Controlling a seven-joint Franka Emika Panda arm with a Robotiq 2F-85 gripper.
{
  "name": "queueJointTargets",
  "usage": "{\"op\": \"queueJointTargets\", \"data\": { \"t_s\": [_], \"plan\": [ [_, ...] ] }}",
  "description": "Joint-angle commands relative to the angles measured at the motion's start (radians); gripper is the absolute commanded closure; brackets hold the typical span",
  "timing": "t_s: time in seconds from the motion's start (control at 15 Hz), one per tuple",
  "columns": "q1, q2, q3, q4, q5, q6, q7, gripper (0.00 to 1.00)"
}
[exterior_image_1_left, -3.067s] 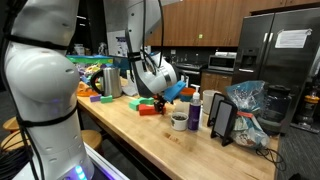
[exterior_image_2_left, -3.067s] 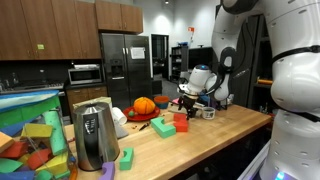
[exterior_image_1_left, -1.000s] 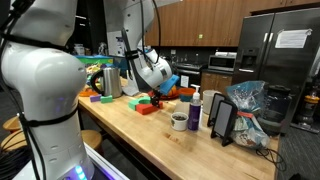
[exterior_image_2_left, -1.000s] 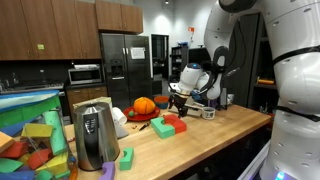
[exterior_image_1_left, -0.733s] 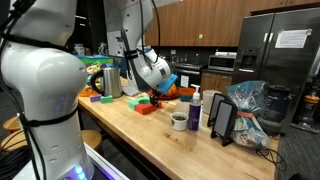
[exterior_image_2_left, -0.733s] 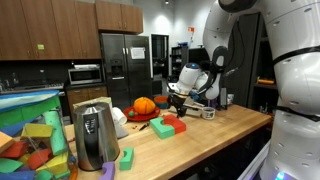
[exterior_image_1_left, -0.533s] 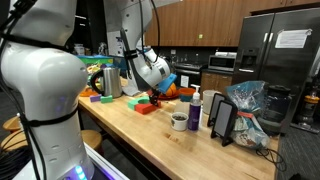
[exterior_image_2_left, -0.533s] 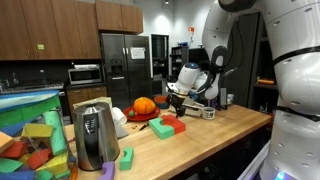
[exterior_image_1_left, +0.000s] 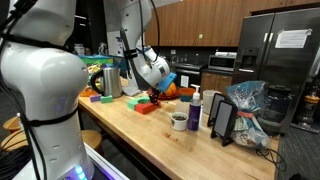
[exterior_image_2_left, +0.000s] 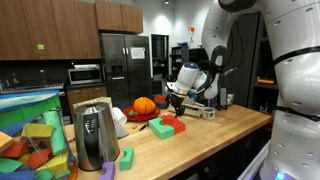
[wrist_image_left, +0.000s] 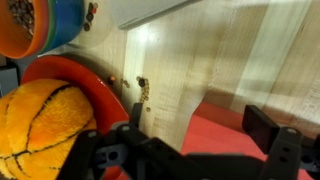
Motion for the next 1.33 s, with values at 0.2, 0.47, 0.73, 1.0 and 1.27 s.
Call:
{"op": "queueJointTargets", "data": {
  "t_s": [0.2,0.47,0.73,1.0,1.27],
  "plan": [
    [0.052,-0.054,-0.054,-0.024,-0.009,-0.018,0.01,0.0],
    [0.107,-0.124,-0.101,-0.058,-0.019,-0.039,0.016,0.0],
    [0.135,-0.216,-0.111,-0.15,-0.04,-0.104,0.043,0.0],
    [0.142,-0.315,-0.103,-0.248,-0.117,-0.188,0.1,0.0],
    [0.13,-0.44,-0.086,-0.341,-0.238,-0.246,0.201,0.0]
  ]
}}
